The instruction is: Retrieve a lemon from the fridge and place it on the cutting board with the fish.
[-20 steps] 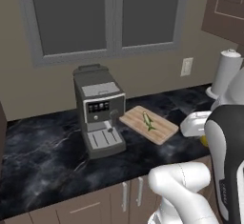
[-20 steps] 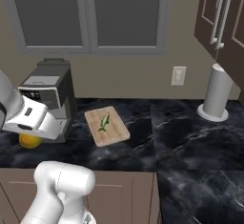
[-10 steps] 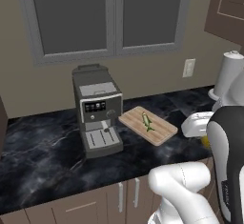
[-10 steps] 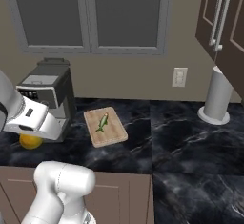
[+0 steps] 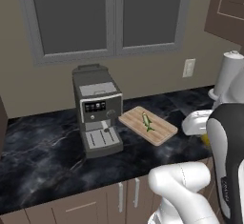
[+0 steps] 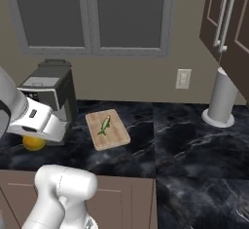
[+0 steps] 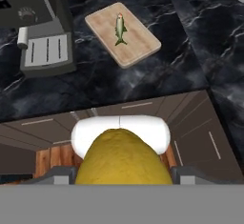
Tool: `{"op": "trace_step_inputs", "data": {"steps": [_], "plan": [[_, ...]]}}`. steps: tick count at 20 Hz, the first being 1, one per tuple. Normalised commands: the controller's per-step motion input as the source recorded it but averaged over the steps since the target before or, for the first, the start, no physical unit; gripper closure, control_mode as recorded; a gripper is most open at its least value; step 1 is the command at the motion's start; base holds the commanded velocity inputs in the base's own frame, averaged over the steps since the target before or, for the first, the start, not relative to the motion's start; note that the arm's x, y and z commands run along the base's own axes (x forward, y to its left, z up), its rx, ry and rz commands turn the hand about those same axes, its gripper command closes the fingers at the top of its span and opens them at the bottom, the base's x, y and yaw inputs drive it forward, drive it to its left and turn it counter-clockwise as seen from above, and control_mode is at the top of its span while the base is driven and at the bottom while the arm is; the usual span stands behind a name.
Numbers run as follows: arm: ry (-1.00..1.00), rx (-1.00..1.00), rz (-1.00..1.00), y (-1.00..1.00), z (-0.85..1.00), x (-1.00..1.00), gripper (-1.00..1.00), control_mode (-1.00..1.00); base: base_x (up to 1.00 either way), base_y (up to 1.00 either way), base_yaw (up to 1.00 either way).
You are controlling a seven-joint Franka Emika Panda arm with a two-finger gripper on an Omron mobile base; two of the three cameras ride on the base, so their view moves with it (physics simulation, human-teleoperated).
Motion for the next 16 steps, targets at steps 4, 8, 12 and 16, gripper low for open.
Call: {"op": "trace_step_inputs", "data": {"steps": [4,8,12,16], "plan": [[0.00,0.00,0.00,-0.24,0.00,0.57,1.00,-1.00,0.00,0.00,0.00],[0.13,-0.01,0.02,-0.38,-0.03,0.87,1.00,-1.00,0.00,0.00,0.00],[0.11,-0.06,0.05,-0.34,-0.24,0.94,1.00,-1.00,0.00,0.00,0.00],[0.06,-0.01,0.06,-0.27,-0.44,0.99,1.00,-1.00,0.00,0.00,0.00]]}}
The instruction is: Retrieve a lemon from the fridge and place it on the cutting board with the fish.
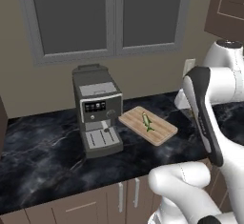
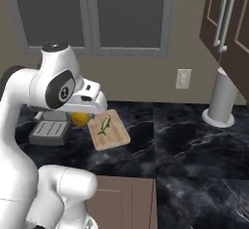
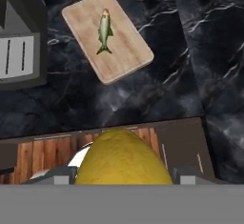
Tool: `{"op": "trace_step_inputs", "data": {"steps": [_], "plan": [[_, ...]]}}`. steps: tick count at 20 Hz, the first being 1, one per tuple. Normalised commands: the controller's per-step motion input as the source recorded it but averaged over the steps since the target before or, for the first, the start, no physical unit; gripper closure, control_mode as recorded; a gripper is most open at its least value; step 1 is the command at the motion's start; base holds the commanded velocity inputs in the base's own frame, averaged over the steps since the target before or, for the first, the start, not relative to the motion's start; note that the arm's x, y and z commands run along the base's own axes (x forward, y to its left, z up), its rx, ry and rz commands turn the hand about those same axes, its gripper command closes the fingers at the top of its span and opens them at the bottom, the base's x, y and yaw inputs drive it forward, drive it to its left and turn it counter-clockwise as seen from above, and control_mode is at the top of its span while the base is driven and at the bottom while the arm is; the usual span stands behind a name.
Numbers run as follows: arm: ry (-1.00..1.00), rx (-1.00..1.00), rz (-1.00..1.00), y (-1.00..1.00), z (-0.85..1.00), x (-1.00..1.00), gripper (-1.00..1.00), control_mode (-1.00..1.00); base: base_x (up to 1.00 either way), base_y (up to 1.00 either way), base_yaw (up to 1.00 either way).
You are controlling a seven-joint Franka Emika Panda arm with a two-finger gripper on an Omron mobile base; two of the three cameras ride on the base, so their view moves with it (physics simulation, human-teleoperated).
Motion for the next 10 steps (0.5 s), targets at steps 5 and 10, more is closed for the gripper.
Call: {"op": "trace_step_inputs", "data": {"steps": [5,10], "plan": [[0.00,0.00,0.13,-0.21,-0.63,0.90,1.00,-1.00,0.00,0.00,0.00],[-0.08,0.00,0.26,-0.03,-0.63,0.78,1.00,-1.00,0.00,0.00,0.00]]}}
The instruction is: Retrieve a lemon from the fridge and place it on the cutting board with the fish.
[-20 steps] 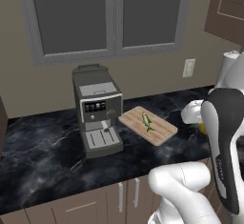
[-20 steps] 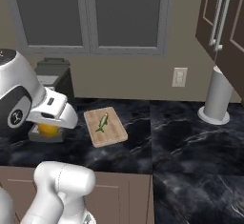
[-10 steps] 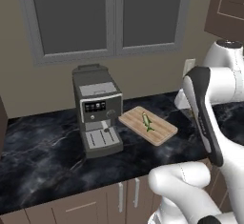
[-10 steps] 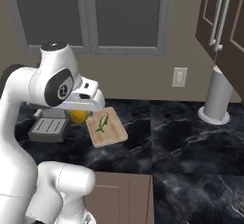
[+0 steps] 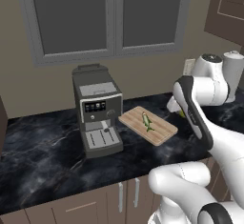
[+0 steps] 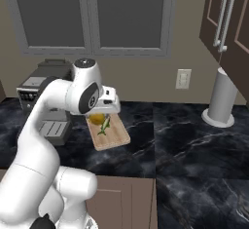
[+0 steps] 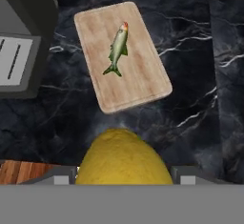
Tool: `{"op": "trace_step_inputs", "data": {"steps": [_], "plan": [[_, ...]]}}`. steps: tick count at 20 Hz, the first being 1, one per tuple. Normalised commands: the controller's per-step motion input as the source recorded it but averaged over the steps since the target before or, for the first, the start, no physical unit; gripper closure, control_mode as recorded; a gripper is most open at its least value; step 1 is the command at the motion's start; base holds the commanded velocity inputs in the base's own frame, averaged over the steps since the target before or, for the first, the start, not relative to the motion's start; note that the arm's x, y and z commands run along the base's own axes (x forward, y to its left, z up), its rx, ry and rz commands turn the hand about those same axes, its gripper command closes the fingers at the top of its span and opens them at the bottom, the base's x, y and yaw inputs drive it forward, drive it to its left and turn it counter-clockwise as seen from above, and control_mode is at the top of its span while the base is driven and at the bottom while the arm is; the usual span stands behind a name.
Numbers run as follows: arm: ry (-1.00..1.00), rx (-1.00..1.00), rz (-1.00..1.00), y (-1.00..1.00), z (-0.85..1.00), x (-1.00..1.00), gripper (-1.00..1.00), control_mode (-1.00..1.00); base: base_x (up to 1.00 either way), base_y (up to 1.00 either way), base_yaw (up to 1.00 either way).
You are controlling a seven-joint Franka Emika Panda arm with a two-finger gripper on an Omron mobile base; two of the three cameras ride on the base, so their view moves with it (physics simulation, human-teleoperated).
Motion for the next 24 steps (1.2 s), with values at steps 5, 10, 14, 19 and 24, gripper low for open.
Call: {"op": "trace_step_inputs", "data": {"steps": [5,10,14,19,24], "plan": [[0.00,-0.01,0.34,0.00,-0.39,0.94,1.00,-1.00,0.00,0.00,0.00],[0.07,-0.12,0.30,0.00,-0.09,0.85,1.00,-1.00,0.00,0.00,0.00],[0.16,-0.23,0.23,0.01,-0.27,0.62,1.00,-1.00,0.00,0.00,0.00],[0.01,-0.12,0.09,0.00,-0.29,0.27,1.00,-1.00,0.00,0.00,0.00],[-0.09,0.00,0.05,0.00,-0.11,0.05,1.00,-1.00,0.00,0.00,0.00]]}}
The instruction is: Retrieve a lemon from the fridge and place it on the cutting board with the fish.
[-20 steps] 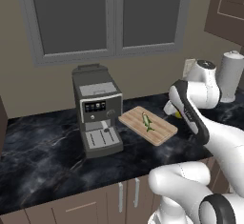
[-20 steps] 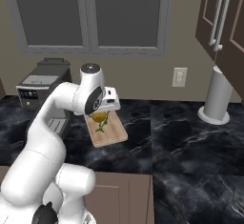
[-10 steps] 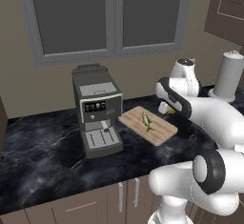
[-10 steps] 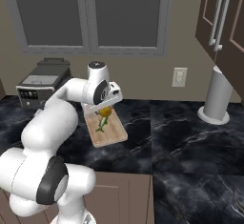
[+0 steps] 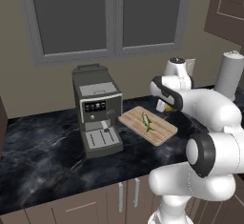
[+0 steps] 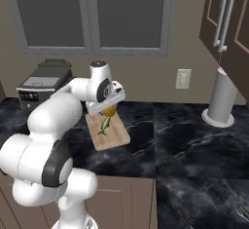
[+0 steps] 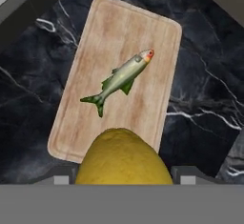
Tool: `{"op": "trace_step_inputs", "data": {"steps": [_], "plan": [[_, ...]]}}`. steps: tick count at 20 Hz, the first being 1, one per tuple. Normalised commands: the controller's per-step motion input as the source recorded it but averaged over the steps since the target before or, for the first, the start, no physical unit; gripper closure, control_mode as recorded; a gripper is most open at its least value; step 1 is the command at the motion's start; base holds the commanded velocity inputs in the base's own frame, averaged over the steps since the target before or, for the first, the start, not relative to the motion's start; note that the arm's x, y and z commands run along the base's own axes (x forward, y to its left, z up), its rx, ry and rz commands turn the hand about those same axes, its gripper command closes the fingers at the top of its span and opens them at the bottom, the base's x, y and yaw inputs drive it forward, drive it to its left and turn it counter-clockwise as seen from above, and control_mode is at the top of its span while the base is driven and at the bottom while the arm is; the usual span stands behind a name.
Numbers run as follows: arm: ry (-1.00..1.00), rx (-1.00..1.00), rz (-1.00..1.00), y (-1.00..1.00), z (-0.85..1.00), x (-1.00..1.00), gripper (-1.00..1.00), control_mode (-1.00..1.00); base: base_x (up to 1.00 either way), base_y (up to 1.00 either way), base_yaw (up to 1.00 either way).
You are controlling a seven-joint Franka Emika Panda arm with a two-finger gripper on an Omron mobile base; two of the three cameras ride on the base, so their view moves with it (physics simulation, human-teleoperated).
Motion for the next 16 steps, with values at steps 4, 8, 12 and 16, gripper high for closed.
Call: {"op": "trace_step_inputs", "data": {"steps": [4,8,12,16], "plan": [[-0.03,-0.05,0.07,0.04,-0.41,0.19,1.00,-1.00,0.00,0.00,0.00],[0.00,-0.04,0.08,0.14,-0.36,0.09,1.00,-1.00,0.00,0.00,0.00],[0.00,-0.02,0.08,0.12,-0.37,0.11,1.00,-1.00,0.00,0.00,0.00],[0.00,0.00,0.09,0.06,-0.47,0.12,1.00,-1.00,0.00,0.00,0.00]]}}
